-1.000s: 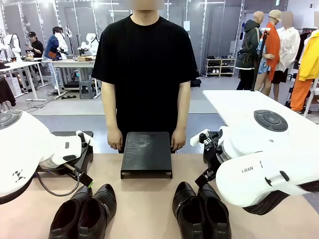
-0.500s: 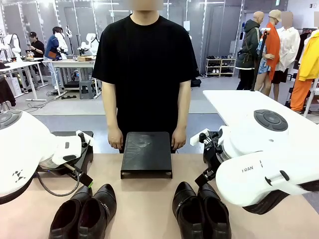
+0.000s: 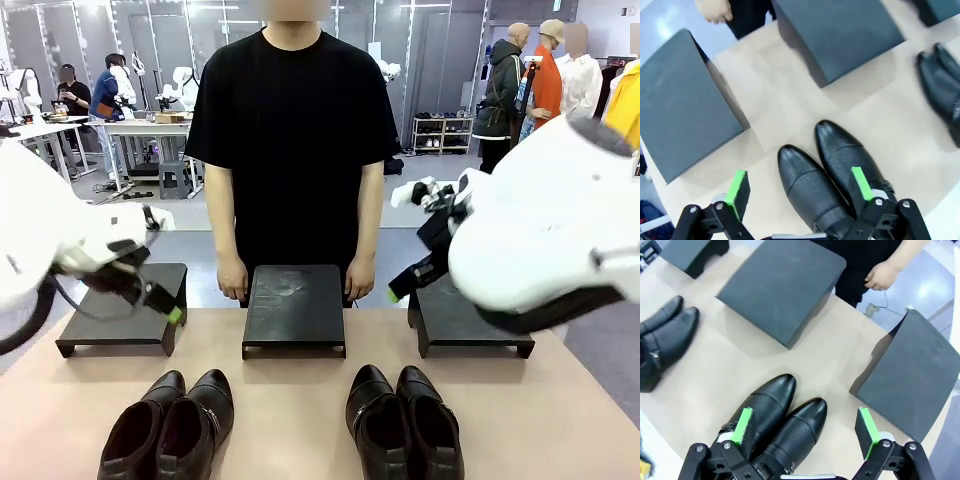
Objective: Place the shoes on the stand as instructed by the person.
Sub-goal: Pick up one pair of Shoes and place it on the Shoes Stand indicated by the person.
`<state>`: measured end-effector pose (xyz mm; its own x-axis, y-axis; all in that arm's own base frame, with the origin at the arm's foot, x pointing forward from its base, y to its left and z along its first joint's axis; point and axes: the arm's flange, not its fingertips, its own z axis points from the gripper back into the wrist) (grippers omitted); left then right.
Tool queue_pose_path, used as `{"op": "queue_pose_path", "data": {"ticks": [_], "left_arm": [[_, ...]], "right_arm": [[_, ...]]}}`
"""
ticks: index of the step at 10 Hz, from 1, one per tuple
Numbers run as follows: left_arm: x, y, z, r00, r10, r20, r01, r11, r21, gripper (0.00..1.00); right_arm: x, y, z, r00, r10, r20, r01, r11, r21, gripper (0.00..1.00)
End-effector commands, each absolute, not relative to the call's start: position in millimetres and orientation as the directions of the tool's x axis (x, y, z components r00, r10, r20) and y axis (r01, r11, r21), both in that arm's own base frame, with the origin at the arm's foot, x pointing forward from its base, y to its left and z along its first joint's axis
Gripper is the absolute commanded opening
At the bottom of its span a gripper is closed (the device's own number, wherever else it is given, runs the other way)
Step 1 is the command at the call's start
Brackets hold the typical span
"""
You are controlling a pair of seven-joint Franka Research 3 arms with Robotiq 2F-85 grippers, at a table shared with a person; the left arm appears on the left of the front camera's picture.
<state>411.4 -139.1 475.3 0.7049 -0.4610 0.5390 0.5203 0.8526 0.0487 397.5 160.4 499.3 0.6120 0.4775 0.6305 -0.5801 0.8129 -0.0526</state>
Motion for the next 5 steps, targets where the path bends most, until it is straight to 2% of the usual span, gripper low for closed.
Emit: {"op": "queue_pose_path", "data": {"ticks": [1,3,5], "left_arm": [[399.5,-109.0,510.8,0.732,-0.410,0.544,0.560,0.817,-0.138,1.00],[375.5,-49.0,548.9,0.757,-0.285,0.588,0.574,0.720,-0.389,1.00],[351.6,14.9,559.2,0.773,-0.198,0.603,0.570,0.634,-0.522,1.00]], "right_arm": [[395.5,122.0,514.1,0.644,0.428,0.634,-0.618,0.780,0.101,1.00],[383.5,57.6,532.5,0.710,0.286,0.643,-0.611,0.705,0.361,1.00],[364.2,-5.4,533.6,0.749,0.146,0.646,-0.574,0.628,0.525,1.00]]}}
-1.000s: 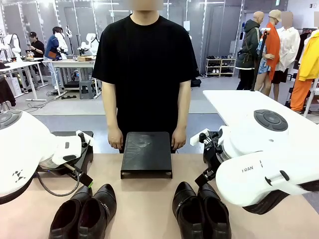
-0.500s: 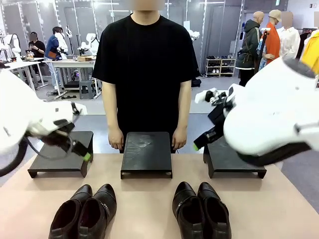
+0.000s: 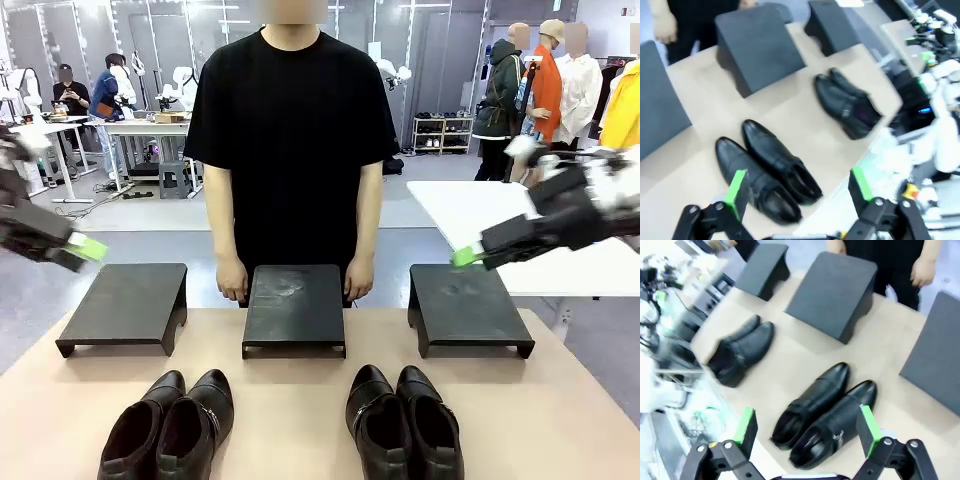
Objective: Place the shoes on the stand as instructed by the person.
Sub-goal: Pick up one pair of Shoes and place it on the Shoes Stand indicated by the person.
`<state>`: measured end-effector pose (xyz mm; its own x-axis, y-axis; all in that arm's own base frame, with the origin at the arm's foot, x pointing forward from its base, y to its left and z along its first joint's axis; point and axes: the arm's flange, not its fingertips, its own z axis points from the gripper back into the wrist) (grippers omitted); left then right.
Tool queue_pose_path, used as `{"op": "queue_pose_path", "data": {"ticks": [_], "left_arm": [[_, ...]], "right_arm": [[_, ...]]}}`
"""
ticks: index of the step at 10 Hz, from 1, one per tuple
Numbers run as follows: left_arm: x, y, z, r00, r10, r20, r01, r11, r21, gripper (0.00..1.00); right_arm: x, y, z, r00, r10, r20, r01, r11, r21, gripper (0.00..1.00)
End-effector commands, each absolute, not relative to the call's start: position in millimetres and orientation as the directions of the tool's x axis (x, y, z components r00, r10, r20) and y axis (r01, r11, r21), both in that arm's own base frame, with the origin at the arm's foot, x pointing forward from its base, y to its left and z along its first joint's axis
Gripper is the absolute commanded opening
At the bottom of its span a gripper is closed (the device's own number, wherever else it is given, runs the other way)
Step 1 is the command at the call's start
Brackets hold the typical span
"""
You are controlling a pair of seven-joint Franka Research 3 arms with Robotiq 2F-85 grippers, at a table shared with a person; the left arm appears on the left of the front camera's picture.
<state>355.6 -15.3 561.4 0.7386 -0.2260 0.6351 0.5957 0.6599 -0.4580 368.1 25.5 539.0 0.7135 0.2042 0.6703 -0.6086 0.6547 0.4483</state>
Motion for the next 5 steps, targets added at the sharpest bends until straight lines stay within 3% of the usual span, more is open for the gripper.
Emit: {"op": "queue_pose_path", "data": {"ticks": [1,5], "left_arm": [[333.6,54.7,559.0,0.795,-0.098,0.598,0.516,0.627,-0.584,1.00],[265.8,175.4,531.2,0.774,0.287,0.564,0.305,0.612,-0.730,1.00]], "right_arm": [[347.2,-46.6,530.8,0.768,0.069,0.637,-0.547,0.588,0.596,1.00],[281.6,-161.2,509.6,0.772,-0.205,0.602,-0.442,0.507,0.740,1.00]]}}
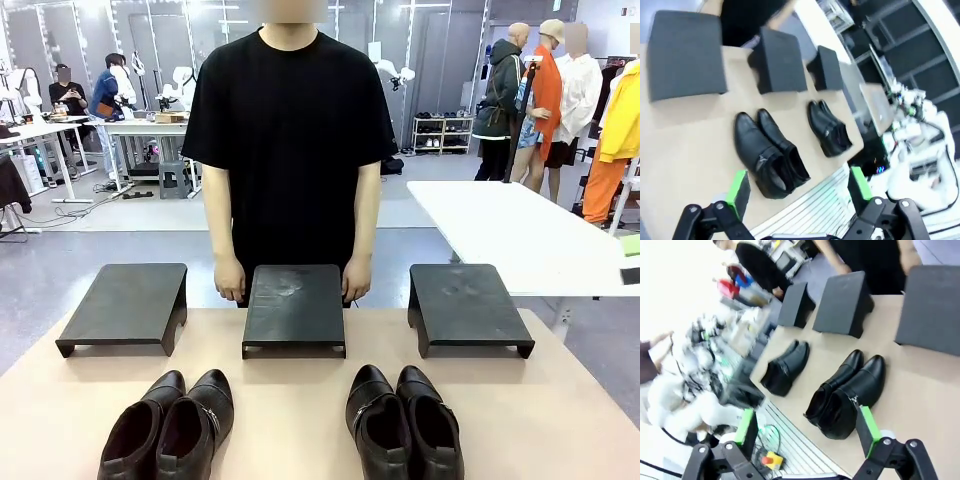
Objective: Place the shoes on the stand as instructed by the person.
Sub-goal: Pick up one pair of Shoes and place it on the Shoes Stand indicated by the person.
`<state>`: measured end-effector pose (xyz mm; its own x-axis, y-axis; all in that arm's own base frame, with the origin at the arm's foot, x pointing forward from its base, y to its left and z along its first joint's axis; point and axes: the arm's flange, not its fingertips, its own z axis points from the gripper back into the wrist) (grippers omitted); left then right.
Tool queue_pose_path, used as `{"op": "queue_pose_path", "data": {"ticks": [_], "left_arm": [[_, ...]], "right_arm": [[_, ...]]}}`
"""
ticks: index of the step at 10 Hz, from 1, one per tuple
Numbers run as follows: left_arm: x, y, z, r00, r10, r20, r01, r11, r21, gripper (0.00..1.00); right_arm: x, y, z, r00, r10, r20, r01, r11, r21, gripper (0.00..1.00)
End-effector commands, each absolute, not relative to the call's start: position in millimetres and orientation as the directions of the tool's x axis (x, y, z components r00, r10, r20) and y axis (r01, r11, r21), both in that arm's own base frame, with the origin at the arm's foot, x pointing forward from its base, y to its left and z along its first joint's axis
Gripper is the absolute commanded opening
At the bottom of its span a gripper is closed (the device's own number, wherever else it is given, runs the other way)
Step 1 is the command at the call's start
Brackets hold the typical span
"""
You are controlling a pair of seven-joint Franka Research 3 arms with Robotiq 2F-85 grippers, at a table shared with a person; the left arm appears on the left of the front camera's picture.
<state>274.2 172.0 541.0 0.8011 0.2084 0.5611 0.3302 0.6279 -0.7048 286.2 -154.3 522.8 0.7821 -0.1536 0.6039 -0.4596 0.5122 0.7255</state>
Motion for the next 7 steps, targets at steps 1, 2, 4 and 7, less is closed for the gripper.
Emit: {"op": "queue_pose_path", "data": {"ticks": [1,2,4,7], "left_arm": [[247.1,199.7,521.3,0.753,0.369,0.545,0.243,0.614,-0.751,1.00],[231.7,215.6,514.9,0.732,0.428,0.530,0.197,0.612,-0.766,1.00],[205.3,238.4,511.0,0.688,0.507,0.520,0.129,0.619,-0.774,1.00],[205.0,231.8,508.3,0.662,0.533,0.527,0.110,0.627,-0.772,1.00]], "right_arm": [[265.9,-186.0,497.3,0.755,-0.295,0.585,-0.401,0.499,0.768,1.00],[252.6,-203.5,487.7,0.739,-0.358,0.570,-0.367,0.495,0.787,1.00],[232.2,-223.3,481.1,0.709,-0.423,0.565,-0.342,0.494,0.799,1.00],[236.0,-223.6,483.8,0.674,-0.443,0.591,-0.324,0.541,0.776,1.00]]}}
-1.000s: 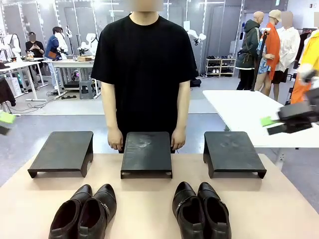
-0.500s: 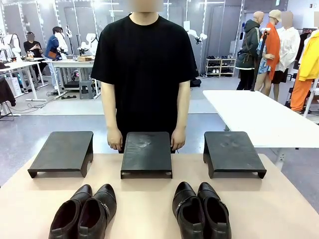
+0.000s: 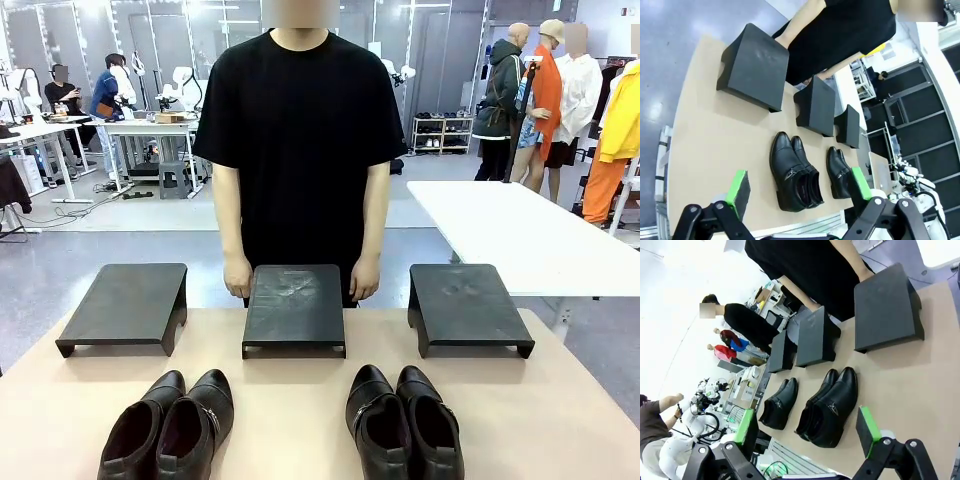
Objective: Place the shoes on the stand as instructed by the person.
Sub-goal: Pick up one pair of Shoes and place it on the Shoes Stand indicated by the person.
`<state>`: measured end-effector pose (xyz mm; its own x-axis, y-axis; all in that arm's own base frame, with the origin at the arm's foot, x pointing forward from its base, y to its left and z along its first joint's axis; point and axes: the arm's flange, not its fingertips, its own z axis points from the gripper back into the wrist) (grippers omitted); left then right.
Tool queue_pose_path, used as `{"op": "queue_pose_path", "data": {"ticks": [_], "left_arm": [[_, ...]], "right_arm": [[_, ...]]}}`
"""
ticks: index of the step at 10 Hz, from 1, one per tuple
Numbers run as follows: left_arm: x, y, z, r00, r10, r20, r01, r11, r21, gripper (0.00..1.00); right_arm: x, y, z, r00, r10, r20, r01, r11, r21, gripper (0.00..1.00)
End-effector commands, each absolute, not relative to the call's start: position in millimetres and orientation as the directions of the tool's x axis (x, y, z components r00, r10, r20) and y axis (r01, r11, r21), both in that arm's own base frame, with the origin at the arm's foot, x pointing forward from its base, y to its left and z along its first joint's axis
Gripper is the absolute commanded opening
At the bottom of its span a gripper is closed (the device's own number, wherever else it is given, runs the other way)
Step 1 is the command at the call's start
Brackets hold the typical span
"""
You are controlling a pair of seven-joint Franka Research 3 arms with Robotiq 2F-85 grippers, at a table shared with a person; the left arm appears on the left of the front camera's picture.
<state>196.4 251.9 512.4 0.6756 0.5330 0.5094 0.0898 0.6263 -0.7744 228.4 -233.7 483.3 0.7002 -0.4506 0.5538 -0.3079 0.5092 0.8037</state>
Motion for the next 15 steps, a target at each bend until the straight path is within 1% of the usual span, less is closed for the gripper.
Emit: {"op": "queue_pose_path", "data": {"ticks": [1,15], "left_arm": [[194.6,253.7,509.5,0.681,0.530,0.506,0.086,0.628,-0.773,1.00],[194.6,253.7,509.5,0.681,0.530,0.506,0.086,0.628,-0.773,1.00]], "right_arm": [[225.2,-235.9,480.8,0.711,-0.448,0.542,-0.305,0.498,0.812,1.00],[225.2,-235.9,480.8,0.711,-0.448,0.542,-0.305,0.498,0.812,1.00]]}}
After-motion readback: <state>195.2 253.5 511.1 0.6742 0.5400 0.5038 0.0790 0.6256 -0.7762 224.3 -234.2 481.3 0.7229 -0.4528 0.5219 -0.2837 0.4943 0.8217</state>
